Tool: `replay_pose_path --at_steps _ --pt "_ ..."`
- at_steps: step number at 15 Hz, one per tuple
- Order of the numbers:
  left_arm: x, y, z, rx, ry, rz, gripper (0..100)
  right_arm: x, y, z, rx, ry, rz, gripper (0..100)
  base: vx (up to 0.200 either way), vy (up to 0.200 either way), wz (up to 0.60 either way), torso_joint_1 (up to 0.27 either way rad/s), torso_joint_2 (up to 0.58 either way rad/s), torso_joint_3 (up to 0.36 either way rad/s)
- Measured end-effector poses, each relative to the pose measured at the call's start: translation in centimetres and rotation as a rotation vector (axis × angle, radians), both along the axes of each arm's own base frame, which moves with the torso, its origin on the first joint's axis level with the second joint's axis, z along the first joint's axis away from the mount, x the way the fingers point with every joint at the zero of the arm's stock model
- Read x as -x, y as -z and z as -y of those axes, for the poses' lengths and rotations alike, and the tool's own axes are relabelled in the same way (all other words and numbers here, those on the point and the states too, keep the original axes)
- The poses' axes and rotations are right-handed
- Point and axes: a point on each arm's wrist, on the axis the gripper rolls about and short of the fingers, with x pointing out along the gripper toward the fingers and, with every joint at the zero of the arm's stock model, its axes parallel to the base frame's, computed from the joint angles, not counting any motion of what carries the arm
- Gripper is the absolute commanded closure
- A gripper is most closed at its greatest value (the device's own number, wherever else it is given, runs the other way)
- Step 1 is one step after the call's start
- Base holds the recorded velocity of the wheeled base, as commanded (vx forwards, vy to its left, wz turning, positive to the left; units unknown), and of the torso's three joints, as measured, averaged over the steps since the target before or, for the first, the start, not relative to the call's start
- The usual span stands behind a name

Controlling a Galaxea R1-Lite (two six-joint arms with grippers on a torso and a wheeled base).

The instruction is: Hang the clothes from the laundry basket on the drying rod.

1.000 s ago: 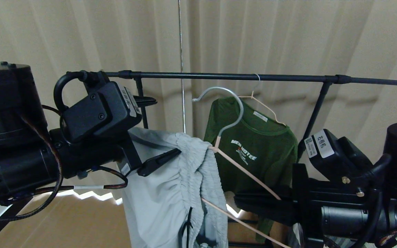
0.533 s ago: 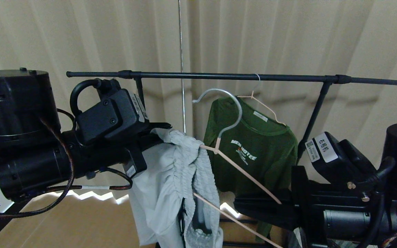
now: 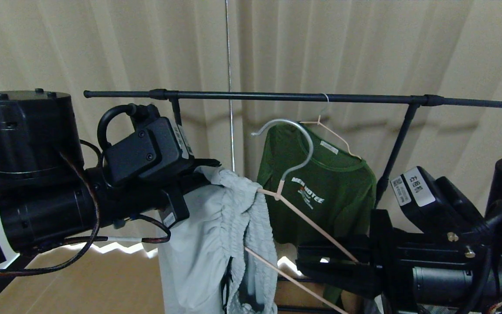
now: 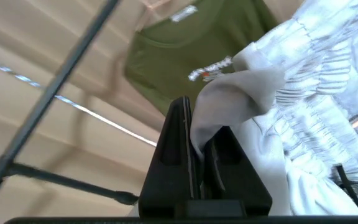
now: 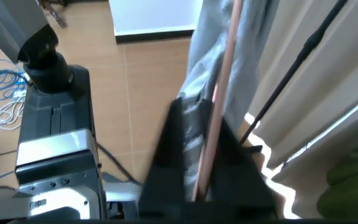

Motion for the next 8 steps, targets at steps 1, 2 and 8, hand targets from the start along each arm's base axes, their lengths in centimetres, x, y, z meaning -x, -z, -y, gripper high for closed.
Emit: replay_pose_path --at_steps 1,2,8 --pt "-0.1 0.0 -0.1 0.001 -0.007 0.003 100 0.0 0.0 0.0 0.000 0.004 0.002 0 0.000 0.000 0.00 0.000 0.00 0.000" --pt "-0.1 0.0 -0.2 0.000 -0.017 0.002 100 0.0 0.0 0.1 0.002 0.016 0.003 0 0.000 0.000 0.00 0.000 0.00 0.000" --pt "-0.8 0.7 -1.6 -0.054 -0.317 0.007 100 -1.2 -0.7 1.8 0.046 0.196 0.141 0 0.000 0.000 0.00 0.000 0.00 0.000"
